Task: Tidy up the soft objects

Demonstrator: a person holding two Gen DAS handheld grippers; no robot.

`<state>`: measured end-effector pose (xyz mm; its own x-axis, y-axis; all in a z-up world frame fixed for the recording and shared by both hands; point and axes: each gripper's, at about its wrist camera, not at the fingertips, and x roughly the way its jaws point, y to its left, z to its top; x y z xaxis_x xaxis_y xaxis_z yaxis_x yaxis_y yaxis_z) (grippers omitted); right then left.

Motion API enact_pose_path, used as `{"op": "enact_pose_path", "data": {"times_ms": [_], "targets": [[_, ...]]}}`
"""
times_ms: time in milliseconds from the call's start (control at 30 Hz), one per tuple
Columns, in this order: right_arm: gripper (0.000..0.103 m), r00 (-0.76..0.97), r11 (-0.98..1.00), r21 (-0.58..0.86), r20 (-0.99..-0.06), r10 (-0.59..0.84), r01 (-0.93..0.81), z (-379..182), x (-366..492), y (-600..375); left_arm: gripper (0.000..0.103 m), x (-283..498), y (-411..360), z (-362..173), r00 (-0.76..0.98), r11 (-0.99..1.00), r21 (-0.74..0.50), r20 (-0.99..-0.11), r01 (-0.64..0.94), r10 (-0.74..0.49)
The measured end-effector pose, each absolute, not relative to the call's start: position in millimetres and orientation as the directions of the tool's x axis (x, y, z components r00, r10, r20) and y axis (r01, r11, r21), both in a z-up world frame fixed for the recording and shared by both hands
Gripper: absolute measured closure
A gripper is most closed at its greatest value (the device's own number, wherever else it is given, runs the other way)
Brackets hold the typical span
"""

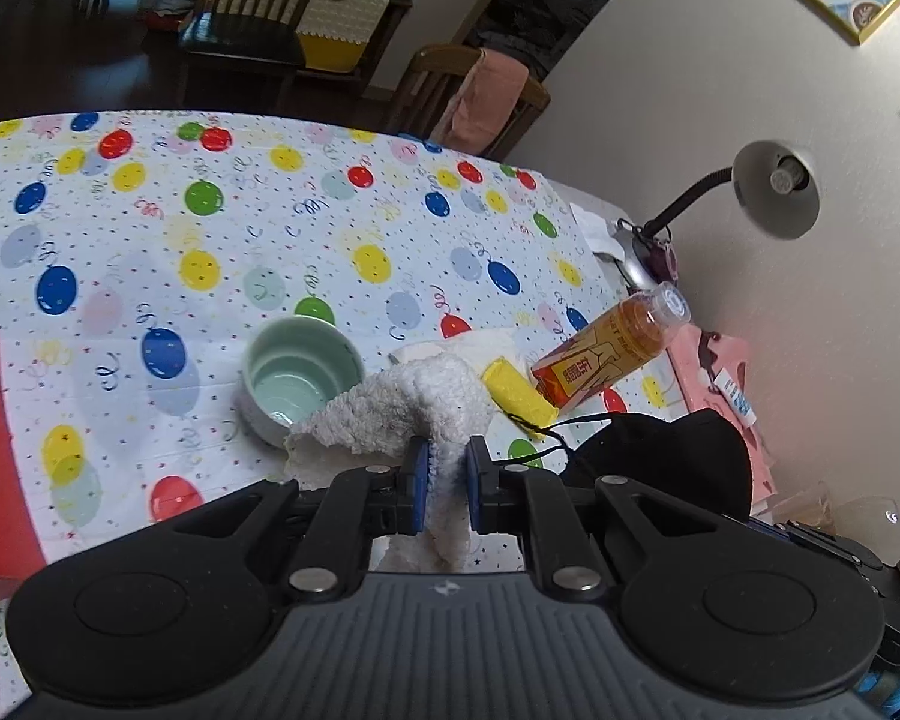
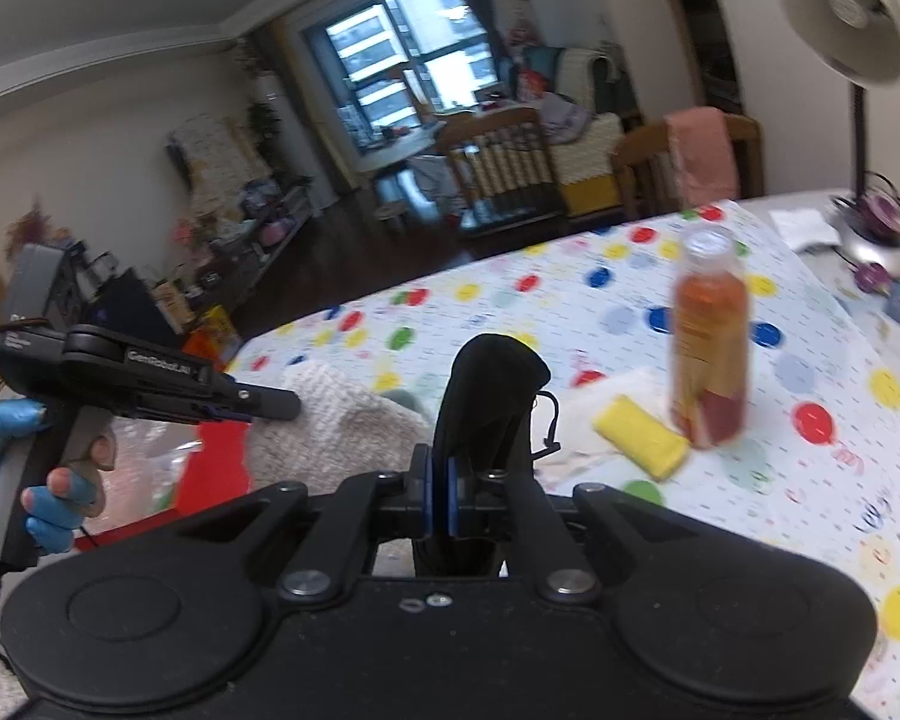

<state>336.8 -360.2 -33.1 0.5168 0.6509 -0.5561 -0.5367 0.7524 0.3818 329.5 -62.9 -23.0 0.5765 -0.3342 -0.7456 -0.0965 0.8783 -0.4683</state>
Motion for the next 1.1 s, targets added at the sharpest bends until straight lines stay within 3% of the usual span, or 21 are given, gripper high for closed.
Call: {"op": "enact_pose_path", "data": {"times_ms": [300,733,1100], "targets": [[0.099,0.451,0.667,0.373,-0.518,0.726,-0.645,-6,325,-291,0.09,283,-8,8,0.634,0.867,-0.481,-0.713,-0.129,-0.301],[0.099,0.363,0.522,0.326,-0.439,0.822,-0.788,38,298,-176,0.09,208,95,69,0.751,0.878,-0.439,-0.64,-0.187,-0.16],[0.099,0.261,0.429,0.317,-0.456,0.851,-0.846,42,286,-84,0.09,162,172,86,0.785,0.873,-0.405,-0.618,-0.271,-0.044]]}}
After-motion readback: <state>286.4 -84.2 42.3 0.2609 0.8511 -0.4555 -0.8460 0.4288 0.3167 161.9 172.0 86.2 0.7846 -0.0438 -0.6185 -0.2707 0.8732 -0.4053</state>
